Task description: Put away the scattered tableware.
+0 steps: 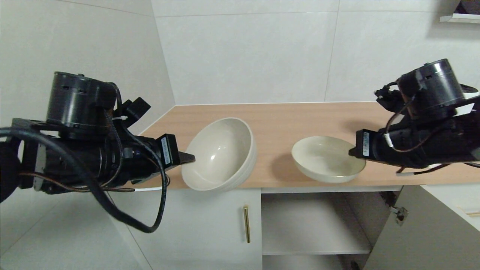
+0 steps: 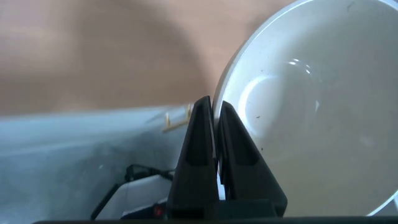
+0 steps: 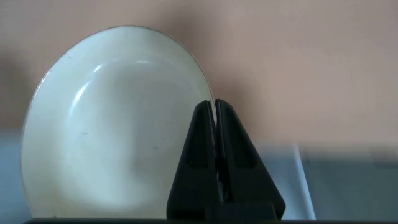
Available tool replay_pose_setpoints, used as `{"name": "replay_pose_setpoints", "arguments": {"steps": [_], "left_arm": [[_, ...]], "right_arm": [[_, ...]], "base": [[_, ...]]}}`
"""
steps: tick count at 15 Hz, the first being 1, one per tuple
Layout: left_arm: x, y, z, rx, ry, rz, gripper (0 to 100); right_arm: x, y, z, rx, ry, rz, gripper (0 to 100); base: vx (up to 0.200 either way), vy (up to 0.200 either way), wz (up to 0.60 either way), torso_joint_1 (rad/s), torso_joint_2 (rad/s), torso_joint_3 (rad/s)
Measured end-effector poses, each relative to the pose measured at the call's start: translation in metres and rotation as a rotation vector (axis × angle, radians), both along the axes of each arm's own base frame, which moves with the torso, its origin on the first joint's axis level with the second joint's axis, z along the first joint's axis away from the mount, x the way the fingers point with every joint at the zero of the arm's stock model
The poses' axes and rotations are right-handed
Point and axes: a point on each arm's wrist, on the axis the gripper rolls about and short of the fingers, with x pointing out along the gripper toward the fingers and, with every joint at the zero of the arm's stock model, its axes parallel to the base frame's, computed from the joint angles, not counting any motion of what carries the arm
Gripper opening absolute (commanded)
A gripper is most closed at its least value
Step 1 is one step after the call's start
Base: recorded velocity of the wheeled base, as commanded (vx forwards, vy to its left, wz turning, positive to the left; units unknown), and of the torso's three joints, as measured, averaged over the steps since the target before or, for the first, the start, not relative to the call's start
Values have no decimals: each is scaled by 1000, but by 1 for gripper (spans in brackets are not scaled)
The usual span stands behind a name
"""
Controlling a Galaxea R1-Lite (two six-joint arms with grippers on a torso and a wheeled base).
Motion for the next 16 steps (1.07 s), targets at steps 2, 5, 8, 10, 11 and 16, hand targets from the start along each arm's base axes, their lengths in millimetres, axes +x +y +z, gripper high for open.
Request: {"name": "replay_pose_setpoints", "arguments": {"steps": [2, 5, 8, 10, 11, 16], "left_arm": [[-11, 4, -5, 10, 12, -3, 0], [-26, 10, -7, 11, 13, -7, 0], [-34, 10, -4, 6, -2, -19, 0], [-37, 8, -4, 6, -4, -31, 0], [-37, 8, -4, 6, -3, -33, 0], [-37, 6, -6, 10, 6, -40, 0]], "right_arm": [[-26, -12, 1, 14, 40, 54, 0], [-50, -24, -7, -6, 58, 76, 0], [-65, -32, -13, -40, 57, 104, 0], [-67, -33, -14, -43, 59, 105, 0], [-67, -33, -15, -44, 61, 105, 0], [-64, -31, -19, -51, 77, 103, 0]], "base": [[0, 0, 0, 0, 0, 0], [0, 0, 0, 0, 0, 0], [0, 0, 0, 0, 0, 0], [0, 0, 0, 0, 0, 0], [-200, 0, 0, 2, -2, 7], [-200, 0, 0, 3, 0, 1]]}}
